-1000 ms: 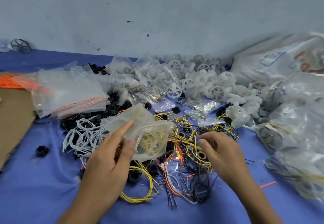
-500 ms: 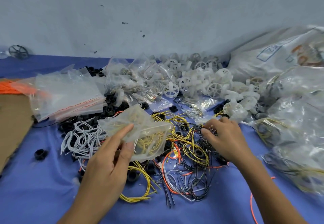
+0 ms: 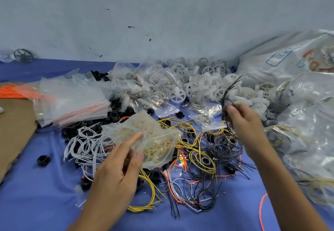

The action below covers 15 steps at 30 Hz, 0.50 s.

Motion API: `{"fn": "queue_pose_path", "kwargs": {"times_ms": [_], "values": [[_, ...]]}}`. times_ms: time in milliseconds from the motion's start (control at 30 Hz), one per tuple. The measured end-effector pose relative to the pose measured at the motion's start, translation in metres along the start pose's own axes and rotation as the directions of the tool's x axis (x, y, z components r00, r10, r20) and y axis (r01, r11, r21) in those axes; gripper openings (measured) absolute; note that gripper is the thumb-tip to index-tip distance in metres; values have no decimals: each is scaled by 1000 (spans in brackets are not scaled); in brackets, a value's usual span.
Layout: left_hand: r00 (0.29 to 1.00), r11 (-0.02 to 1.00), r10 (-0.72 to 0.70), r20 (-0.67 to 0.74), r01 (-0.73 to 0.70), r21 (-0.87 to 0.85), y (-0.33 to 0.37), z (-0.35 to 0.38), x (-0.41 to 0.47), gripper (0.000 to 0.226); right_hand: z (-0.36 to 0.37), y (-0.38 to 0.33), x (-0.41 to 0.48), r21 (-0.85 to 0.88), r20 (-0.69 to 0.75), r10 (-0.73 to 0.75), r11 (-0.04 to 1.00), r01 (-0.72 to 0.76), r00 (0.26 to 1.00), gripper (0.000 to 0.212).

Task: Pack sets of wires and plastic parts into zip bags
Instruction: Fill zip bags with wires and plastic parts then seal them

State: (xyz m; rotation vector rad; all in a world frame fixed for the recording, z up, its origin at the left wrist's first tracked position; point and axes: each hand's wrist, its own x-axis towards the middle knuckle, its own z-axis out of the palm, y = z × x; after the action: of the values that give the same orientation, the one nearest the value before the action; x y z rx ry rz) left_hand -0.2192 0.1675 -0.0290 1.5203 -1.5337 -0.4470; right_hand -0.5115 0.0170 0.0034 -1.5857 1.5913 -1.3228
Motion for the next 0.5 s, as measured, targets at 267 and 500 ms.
{"fn": "queue_pose_path", "kwargs": {"times_ms": [267,500], "values": [[999,992,-4,-53,11,127,12,7,-3,43,11,-42,-111,336,668,165,803,-492,726,30],[994,976,73,77,-87,200,23,8,-19,44,79,-47,-133,404,773,193,584,-704,604,15]]}}
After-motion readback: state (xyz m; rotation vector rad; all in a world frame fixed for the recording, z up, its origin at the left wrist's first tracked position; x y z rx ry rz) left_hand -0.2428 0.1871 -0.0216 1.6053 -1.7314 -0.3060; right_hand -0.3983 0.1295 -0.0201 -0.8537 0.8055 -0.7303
